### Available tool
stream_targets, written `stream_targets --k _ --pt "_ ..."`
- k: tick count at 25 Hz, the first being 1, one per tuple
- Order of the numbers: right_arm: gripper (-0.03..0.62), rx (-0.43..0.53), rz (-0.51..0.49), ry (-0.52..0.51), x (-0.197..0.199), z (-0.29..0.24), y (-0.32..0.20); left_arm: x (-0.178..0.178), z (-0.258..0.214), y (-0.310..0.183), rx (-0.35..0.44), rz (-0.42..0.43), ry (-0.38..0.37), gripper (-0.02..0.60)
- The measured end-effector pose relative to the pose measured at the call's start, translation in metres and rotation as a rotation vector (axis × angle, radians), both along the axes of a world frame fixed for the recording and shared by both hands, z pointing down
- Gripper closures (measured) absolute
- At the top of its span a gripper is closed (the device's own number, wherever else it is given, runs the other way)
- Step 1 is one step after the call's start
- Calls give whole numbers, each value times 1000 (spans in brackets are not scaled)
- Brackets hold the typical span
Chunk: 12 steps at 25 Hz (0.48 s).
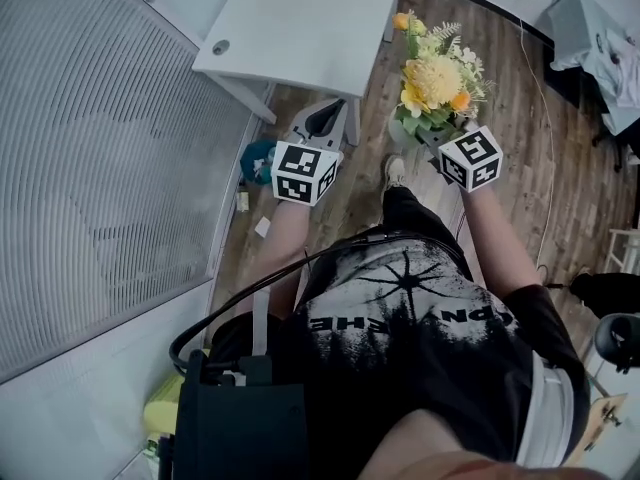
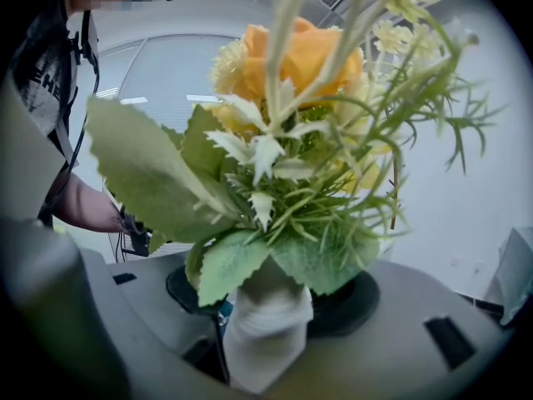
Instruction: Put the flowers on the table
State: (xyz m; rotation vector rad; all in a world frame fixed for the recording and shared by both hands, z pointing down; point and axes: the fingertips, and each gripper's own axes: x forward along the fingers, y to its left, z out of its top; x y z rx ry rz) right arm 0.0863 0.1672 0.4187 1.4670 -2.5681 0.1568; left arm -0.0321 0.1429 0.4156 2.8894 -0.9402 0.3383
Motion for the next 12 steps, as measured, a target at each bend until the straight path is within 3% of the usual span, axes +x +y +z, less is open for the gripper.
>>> stream_targets --k 5,12 --pt "341 -43 -29 13 -8 6 -97 -5 7 -93 -39 -23 12 569" --pt "339 -49 -111 -3 4 3 -170 1 5 -159 -81 -107 31 569"
